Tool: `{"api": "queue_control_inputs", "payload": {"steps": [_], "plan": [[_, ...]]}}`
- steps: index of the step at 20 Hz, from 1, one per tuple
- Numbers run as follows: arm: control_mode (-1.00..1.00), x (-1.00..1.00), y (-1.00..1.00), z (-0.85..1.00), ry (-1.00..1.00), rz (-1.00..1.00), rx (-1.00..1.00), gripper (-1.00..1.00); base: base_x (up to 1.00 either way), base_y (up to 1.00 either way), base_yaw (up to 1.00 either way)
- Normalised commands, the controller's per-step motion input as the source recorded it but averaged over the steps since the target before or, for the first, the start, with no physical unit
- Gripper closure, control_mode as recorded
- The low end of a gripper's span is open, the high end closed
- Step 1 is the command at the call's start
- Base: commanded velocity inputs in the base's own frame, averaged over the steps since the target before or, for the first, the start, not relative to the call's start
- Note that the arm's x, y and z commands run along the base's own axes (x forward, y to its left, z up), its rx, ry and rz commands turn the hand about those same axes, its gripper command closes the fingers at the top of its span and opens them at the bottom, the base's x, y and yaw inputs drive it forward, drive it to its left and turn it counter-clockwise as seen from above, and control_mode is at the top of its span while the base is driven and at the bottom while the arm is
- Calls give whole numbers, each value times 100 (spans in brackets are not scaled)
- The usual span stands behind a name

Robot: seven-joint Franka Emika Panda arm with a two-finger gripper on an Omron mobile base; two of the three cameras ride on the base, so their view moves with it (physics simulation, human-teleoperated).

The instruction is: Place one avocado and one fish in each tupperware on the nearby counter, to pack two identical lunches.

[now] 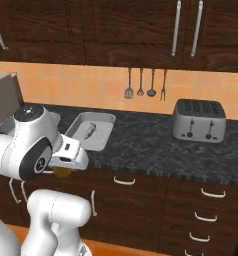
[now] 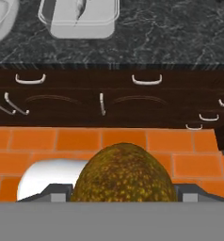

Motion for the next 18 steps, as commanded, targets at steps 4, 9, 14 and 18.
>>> {"api": "queue_control_inputs", "payload": {"steps": [4,9,14,18], "plan": [[100,0,0,0,0,0,0,100,58,32,0],[100,0,0,0,0,0,0,100,88,5,0],[-100,11,1,-18,8,0,0,100,24,0,0],[-100,78,35,-62,16,0,0,100,0,0,0]]}}
